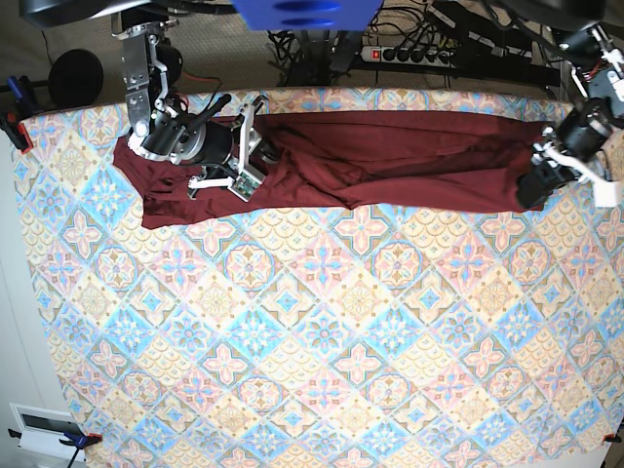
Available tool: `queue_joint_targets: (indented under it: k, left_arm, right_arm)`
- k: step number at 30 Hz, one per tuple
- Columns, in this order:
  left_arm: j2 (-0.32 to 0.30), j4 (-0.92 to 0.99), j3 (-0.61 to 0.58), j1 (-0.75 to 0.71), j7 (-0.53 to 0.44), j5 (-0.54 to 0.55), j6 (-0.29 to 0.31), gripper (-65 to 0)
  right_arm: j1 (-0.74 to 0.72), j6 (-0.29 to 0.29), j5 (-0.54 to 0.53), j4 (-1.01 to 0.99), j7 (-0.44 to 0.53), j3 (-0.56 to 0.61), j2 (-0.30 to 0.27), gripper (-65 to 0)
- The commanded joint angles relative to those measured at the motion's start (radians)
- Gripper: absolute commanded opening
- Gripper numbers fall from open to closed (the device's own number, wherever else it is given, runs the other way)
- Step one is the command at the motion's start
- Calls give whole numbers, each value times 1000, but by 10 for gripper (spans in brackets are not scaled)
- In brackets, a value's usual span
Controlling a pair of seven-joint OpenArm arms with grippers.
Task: Layout the t-shirt on the table in an organized manner, then fold the t-shirt properly
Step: 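Move the left gripper to the strip's other end and grasp it, then hold both strip ends and pull them apart to straighten the strip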
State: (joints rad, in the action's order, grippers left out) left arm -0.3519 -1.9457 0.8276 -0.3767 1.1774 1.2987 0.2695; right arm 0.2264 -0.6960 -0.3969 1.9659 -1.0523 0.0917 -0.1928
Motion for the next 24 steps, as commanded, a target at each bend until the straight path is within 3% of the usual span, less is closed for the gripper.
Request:
queue_joint_targets:
  k: [1, 9, 24]
  left_arm:
    - [-34, -17, 35, -2, -23, 34, 4, -650]
    - [-89, 56, 94, 6, -27, 5, 4, -650]
    - [-9, 99, 58, 94, -24, -387, 4, -642]
  right_arm:
    - [-8, -2, -15, 16, 19, 0, -1, -478]
    - [-8, -2, -15, 16, 19, 0, 0, -478]
    - [-8, -2, -15, 16, 19, 0, 0, -478]
